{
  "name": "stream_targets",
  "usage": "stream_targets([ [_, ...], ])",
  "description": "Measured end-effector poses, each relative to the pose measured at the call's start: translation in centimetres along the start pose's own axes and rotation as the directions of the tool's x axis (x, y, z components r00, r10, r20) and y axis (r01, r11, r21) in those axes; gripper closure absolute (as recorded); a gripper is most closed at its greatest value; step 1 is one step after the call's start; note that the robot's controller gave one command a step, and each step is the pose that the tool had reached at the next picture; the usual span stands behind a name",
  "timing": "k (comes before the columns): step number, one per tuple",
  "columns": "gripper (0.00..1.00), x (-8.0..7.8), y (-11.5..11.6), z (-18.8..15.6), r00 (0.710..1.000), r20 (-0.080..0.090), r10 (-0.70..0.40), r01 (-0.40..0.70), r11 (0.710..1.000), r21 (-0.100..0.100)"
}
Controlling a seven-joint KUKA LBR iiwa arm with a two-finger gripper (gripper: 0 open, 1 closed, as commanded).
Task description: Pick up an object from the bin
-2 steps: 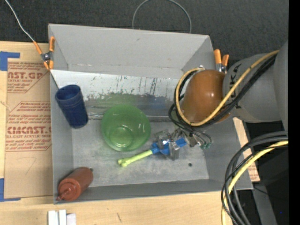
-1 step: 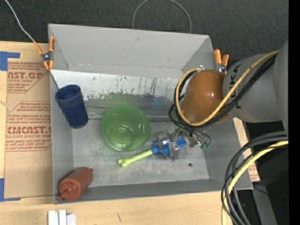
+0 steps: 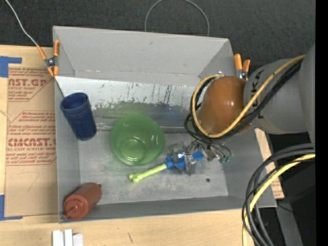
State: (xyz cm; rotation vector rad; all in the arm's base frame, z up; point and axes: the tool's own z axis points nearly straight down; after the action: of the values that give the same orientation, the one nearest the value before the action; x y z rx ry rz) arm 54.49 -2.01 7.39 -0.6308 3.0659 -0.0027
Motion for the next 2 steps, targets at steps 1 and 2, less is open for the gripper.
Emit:
stream_targets([
  [1,1.0,0.0,0.0,0.0,1.0,0.0,0.0,0.0,1.0,0.0],
  [2,1.0,0.0,0.0,0.0,1.0,0.0,0.0,0.0,1.0,0.0],
])
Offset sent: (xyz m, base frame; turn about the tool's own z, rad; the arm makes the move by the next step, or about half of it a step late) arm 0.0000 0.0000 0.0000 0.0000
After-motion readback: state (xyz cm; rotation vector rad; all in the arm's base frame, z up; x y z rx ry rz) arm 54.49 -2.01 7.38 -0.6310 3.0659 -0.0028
